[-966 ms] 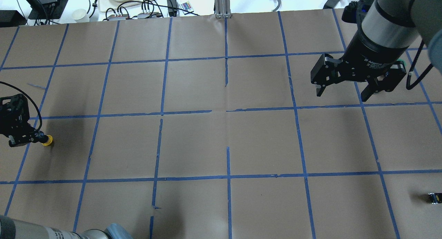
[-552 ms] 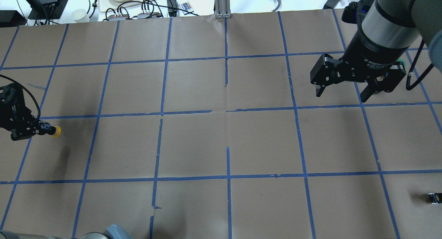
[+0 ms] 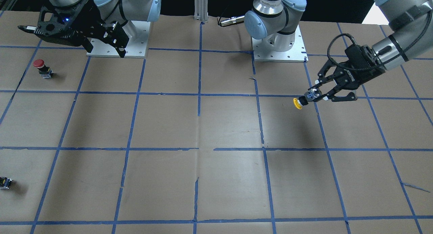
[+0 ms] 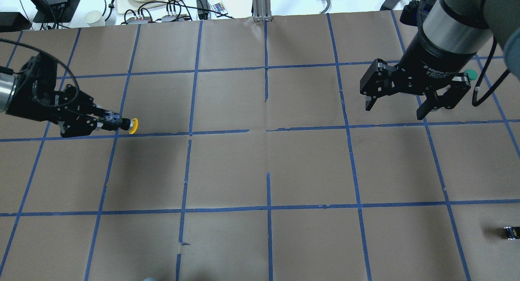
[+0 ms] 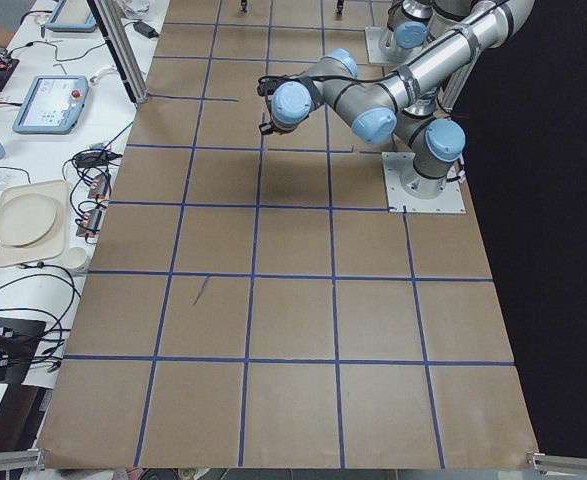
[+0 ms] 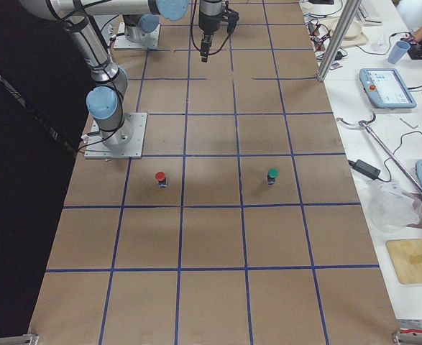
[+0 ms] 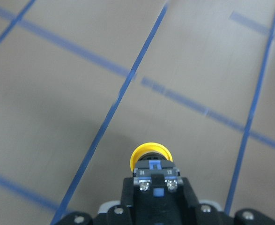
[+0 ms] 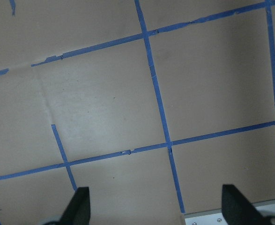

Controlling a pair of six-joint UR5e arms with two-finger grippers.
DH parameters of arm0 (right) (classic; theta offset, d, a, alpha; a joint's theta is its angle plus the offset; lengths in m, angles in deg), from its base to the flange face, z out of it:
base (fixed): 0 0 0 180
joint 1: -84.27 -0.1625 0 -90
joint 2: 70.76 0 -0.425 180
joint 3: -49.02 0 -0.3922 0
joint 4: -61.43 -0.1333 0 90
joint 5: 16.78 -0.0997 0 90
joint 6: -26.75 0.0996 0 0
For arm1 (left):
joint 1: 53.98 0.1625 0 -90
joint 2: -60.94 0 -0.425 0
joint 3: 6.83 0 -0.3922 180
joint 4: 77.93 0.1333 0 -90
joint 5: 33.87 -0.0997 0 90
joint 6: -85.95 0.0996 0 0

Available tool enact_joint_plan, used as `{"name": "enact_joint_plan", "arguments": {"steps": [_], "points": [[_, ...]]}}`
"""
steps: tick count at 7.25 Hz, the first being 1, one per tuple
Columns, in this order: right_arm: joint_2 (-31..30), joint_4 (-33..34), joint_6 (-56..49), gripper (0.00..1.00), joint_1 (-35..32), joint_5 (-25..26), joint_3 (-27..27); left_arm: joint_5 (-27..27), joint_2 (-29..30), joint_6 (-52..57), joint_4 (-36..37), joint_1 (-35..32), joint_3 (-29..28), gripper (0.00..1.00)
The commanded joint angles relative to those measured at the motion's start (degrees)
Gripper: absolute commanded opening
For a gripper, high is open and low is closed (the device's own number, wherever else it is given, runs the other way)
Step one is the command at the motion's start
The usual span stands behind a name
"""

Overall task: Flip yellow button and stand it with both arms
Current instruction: 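Lift the yellow button and carry it up toward the right gripper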

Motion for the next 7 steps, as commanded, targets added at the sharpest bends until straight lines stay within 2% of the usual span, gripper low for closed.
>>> {"name": "enact_joint_plan", "arguments": {"steps": [1, 2, 3, 4, 7], "points": [[0.36, -1.20, 9.44, 1.00, 3.42, -12.62, 0.14, 15.27, -1.36, -0.89, -3.03, -11.56, -3.73, 0.02], [0.36, -5.74, 12.80, 1.00, 7.80, -22.37, 0.23, 18.56, -2.06, -6.81, -3.38, -13.96, -4.35, 0.02], [1.06, -9.61, 17.80, 1.00, 11.84, -29.60, 0.32, 23.81, -3.46, -16.62, -3.39, -15.81, -4.36, 0.02], [1.59, -12.52, 22.89, 1.00, 13.19, -36.55, 1.45, 25.61, -4.78, -28.64, -3.39, -17.31, -4.45, 0.02], [4.58, -13.60, 39.85, 1.00, 13.20, -50.10, 4.01, 29.57, -7.16, -58.21, -2.95, -21.08, -5.15, 0.02]]}}
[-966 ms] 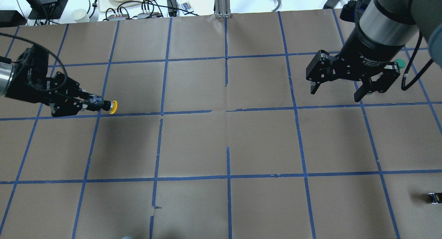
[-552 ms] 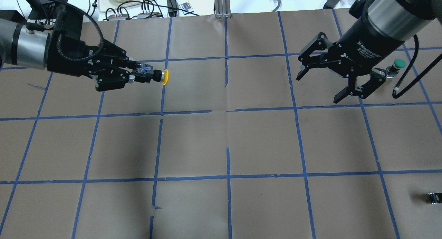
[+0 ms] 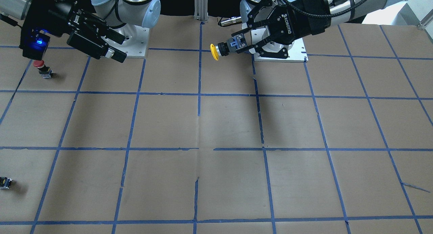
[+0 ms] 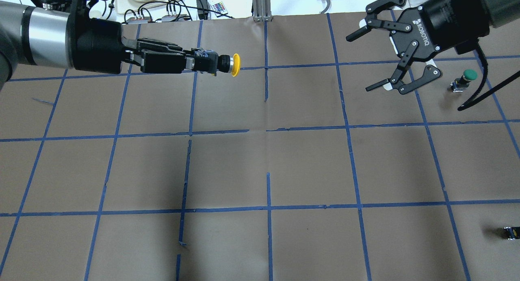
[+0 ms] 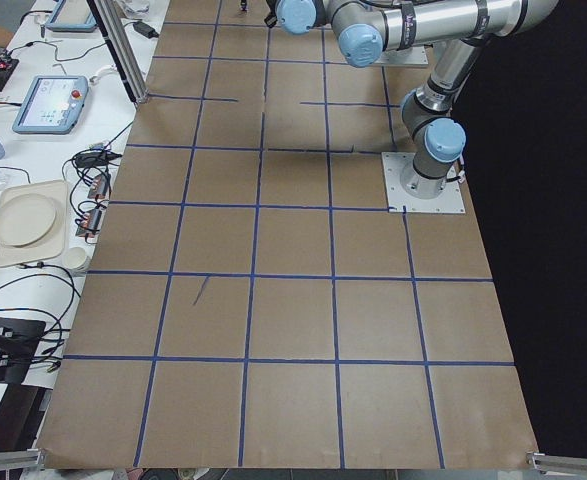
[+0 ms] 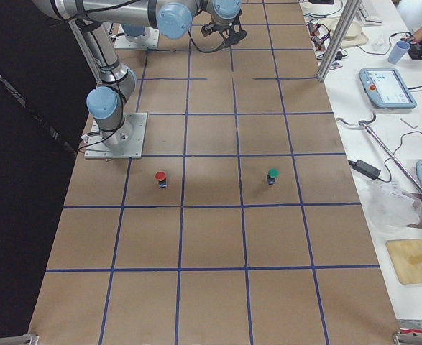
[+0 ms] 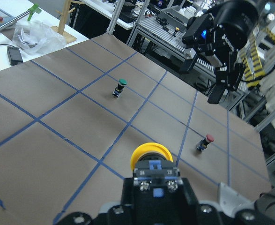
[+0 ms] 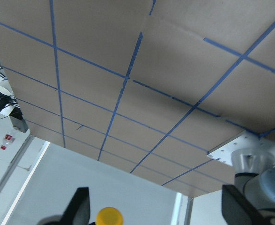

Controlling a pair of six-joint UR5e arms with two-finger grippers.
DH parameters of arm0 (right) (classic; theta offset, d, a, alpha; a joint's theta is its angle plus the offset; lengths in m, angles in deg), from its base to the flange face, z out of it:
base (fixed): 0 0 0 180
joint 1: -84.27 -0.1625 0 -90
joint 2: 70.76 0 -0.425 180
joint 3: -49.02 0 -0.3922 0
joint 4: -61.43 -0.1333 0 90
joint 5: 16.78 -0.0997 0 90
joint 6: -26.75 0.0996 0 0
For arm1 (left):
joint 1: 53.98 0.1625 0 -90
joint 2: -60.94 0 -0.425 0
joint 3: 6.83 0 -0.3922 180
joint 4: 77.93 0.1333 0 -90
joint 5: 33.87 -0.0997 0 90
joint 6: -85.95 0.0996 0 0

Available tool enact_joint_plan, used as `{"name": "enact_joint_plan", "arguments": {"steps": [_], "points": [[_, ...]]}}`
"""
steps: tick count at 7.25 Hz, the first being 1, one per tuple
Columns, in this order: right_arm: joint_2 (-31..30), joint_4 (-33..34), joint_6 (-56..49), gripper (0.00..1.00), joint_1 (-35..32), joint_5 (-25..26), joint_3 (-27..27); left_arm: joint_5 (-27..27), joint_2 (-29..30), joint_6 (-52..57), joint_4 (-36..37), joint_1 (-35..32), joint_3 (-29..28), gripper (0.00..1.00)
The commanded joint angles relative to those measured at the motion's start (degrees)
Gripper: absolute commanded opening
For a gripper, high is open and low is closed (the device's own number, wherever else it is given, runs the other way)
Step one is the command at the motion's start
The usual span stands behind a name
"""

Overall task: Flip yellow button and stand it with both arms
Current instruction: 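Lift the yellow button and carry it up toward the right gripper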

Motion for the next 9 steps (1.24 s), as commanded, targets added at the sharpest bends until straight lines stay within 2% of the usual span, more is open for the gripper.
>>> {"name": "enact_joint_plan", "arguments": {"steps": [1, 2, 3, 4, 7, 9], "points": [[0.75, -0.50, 10.41, 1.00, -0.24, -9.37, 0.46, 3.24, -1.40, -19.99, 0.21, -3.63, -1.00, 0.02], [0.57, -0.50, 13.93, 1.00, -0.85, -12.37, 0.29, 7.87, -1.49, -28.26, 0.30, -4.26, -1.01, 0.02], [0.57, -0.85, 14.66, 1.00, -0.95, -14.40, -0.15, 9.57, -0.89, -32.96, 0.38, -5.48, -1.01, 0.02], [0.31, -2.16, 15.28, 1.00, -2.25, -14.59, -0.24, 12.46, -0.53, -39.10, 1.08, -6.10, -1.18, 0.02], [-1.18, -2.17, 18.53, 0.99, -3.76, -15.56, 0.11, 15.83, 3.15, -53.27, 11.17, -9.16, -3.46, 0.02], [-2.33, -2.26, 21.25, 0.99, -3.85, -18.88, 0.11, 16.01, 2.90, -53.66, 11.20, -9.97, -2.59, 0.02]]}}
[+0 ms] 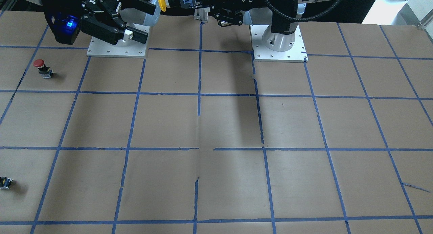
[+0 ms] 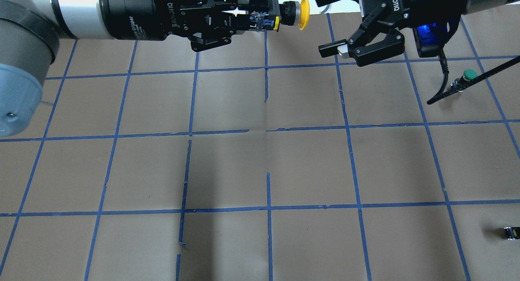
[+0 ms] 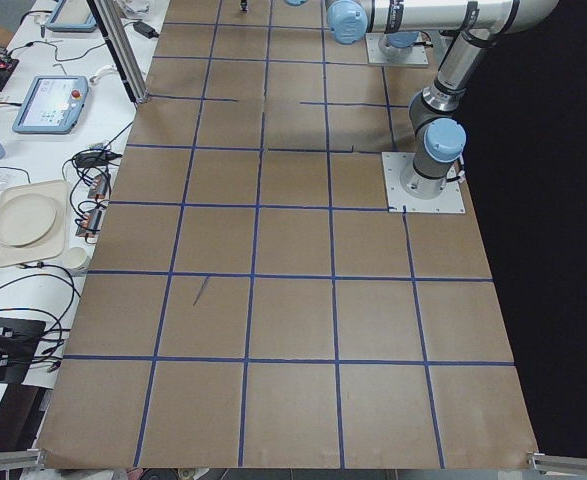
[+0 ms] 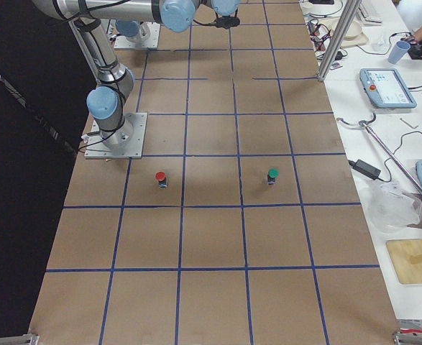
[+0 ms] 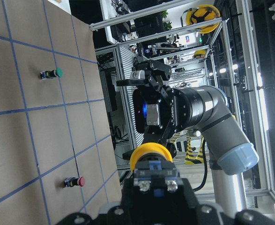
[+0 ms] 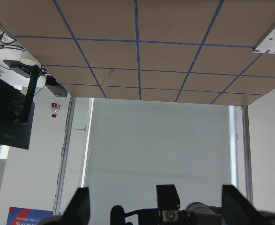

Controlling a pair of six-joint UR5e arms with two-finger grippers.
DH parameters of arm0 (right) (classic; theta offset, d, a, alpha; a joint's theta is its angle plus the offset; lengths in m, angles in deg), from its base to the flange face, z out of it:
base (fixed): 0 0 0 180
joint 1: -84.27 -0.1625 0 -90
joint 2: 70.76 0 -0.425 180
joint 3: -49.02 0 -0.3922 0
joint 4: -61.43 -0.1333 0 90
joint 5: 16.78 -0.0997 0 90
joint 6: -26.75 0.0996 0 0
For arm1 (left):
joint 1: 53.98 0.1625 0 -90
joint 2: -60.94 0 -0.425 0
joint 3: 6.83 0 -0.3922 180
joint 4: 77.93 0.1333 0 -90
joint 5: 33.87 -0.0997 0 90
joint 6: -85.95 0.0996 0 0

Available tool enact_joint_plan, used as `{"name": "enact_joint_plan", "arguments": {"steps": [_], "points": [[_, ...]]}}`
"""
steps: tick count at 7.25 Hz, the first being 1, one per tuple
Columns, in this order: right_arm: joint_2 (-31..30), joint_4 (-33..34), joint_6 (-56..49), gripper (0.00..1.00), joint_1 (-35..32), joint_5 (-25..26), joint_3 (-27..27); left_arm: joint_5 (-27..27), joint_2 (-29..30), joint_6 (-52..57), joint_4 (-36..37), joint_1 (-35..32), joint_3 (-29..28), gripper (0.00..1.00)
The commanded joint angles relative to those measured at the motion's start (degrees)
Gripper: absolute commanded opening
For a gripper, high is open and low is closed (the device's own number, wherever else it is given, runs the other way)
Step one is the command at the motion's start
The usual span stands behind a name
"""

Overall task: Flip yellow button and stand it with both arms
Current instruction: 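Close the right gripper on the yellow cap while the left gripper holds the base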

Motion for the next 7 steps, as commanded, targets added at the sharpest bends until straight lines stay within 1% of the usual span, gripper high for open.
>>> {"name": "enact_joint_plan", "arguments": {"steps": [1, 2, 5, 7], "points": [[-0.90, -0.16, 2.12, 0.99, -0.14, -3.03, 0.09, 0.39, 0.02, -1.31, 0.51, -0.63, -0.07, 0.02], [-2.04, -0.34, 3.35, 0.99, -0.14, -3.13, 0.01, 1.52, 0.02, -1.67, 0.51, -0.55, -0.07, 0.02], [-2.75, -0.43, 3.71, 0.99, -0.14, -3.30, -0.17, 1.36, 0.02, -1.41, 0.59, -0.54, -0.24, 0.02], [-3.19, -0.69, 4.15, 0.99, -0.23, -6.10, -0.34, 1.10, 0.02, -1.32, 0.59, -0.54, -0.51, 0.02]]}}
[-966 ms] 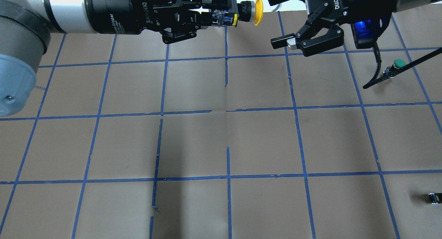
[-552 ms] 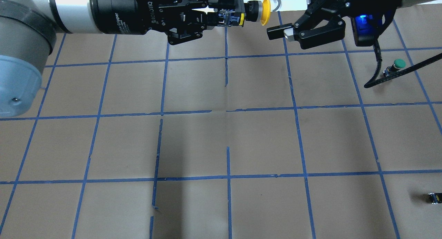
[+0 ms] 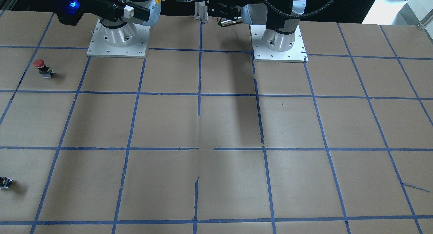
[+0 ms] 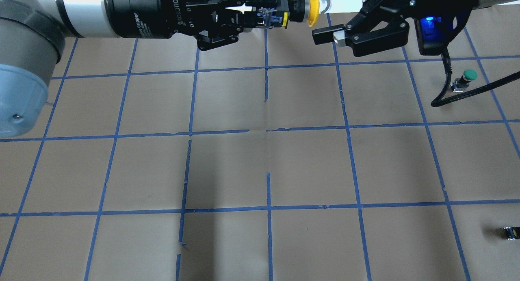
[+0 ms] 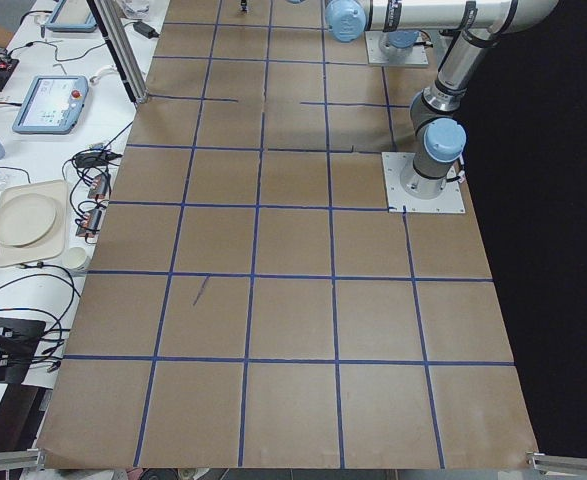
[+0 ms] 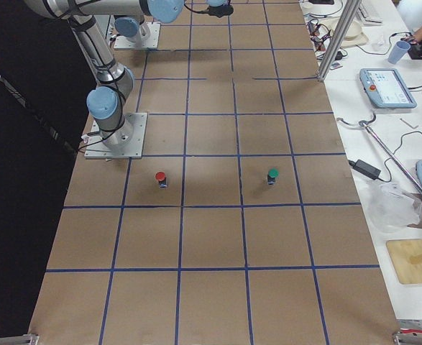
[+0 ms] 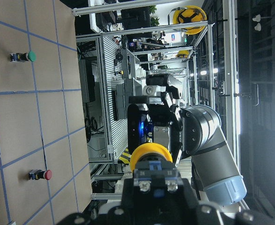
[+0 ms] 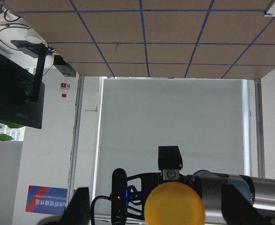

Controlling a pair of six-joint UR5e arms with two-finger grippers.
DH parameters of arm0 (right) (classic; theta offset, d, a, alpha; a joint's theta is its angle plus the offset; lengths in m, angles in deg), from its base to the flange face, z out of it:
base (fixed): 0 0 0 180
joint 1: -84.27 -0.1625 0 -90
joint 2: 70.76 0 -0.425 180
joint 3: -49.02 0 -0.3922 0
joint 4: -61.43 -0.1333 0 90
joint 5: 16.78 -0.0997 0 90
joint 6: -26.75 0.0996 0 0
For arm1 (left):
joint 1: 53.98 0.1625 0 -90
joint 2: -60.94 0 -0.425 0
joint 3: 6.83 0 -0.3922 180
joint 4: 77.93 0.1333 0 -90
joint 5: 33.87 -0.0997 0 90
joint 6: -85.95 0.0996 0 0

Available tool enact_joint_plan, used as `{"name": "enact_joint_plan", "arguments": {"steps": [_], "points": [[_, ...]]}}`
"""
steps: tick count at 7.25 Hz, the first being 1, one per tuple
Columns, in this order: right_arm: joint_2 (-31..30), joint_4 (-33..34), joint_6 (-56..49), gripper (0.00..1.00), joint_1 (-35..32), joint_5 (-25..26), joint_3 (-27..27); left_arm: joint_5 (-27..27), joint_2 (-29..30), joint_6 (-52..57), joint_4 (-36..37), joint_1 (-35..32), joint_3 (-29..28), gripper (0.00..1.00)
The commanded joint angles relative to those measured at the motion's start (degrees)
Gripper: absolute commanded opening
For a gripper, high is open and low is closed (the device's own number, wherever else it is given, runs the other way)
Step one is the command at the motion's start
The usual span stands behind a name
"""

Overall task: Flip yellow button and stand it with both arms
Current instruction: 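Close the right gripper on the yellow cap while the left gripper holds the base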

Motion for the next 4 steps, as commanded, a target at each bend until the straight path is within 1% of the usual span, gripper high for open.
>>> {"name": "enact_joint_plan", "arguments": {"steps": [1, 3, 4], "points": [[-0.38, -0.43, 0.32, 0.99, -0.06, -1.37, -0.17, -0.28, -0.26, 0.16, 0.05, 0.00, -0.03, 0.02], [-0.21, -1.22, 0.41, 0.96, -0.94, -1.28, -0.17, -0.28, -0.27, 0.51, 0.05, 0.00, 0.23, 0.02], [-0.21, -1.22, 0.41, 0.84, -0.94, -1.28, -0.17, -0.37, -0.27, 0.69, 0.14, 0.00, 0.24, 0.02]]}}
